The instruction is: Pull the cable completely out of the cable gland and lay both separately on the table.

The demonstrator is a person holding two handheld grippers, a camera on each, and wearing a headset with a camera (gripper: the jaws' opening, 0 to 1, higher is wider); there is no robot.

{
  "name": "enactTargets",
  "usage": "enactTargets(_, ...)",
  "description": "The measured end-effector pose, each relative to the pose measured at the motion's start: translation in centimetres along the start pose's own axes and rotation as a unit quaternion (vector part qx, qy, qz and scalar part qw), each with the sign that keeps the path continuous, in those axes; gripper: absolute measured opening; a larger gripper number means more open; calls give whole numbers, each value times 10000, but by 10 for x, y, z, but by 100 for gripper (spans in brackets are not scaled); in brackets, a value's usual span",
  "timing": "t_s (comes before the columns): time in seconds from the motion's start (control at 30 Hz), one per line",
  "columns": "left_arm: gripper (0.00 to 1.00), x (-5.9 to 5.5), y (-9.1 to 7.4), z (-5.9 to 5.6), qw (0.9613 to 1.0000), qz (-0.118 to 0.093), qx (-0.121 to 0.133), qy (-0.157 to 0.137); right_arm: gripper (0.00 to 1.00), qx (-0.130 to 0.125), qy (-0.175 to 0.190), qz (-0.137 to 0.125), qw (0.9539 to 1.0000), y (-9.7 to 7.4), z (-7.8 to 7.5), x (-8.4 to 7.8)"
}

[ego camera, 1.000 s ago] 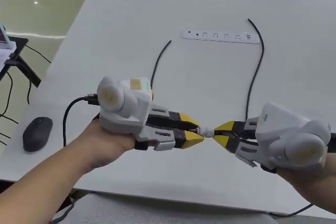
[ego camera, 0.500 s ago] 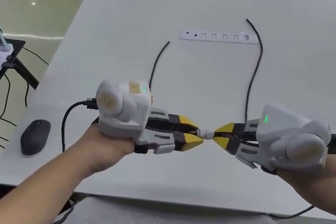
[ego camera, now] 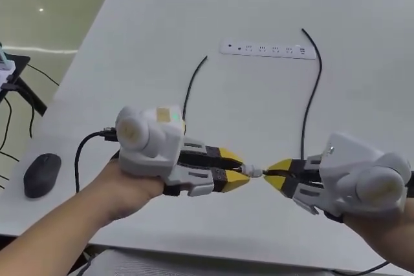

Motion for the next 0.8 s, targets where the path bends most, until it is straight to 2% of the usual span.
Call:
enactTargets(0.2, 15, 0, -2, 0, 10000, -22, 6, -16, 0, -6, 229, 77, 9997, 1, -3, -6)
enactTargets(0.47, 15, 4, -7, 1, 9998, -151, 22, -96, 0, -148, 658, 200, 9975, 1, -14, -19)
enactTargets(0.67, 15, 7, -8, 0, 9997, -238, 11, -111, 0, -245, 1145, 297, 9927, 2, -22, -33)
enactTargets(0.8, 15, 8, -8, -2, 9994, -285, -31, -171, 0, -301, 1546, 370, 9868, 4, -26, -46)
Point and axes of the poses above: the centre of the closed fingertips' face, and the gripper's own axes: y roughly forward along the fingers, z roughly to its left, x roughly out of its top, the point moved 2 cm from there along -y, roughly backward along the fingers, and after that the axes turned 11 degrees about z, right-handed, at the moved point
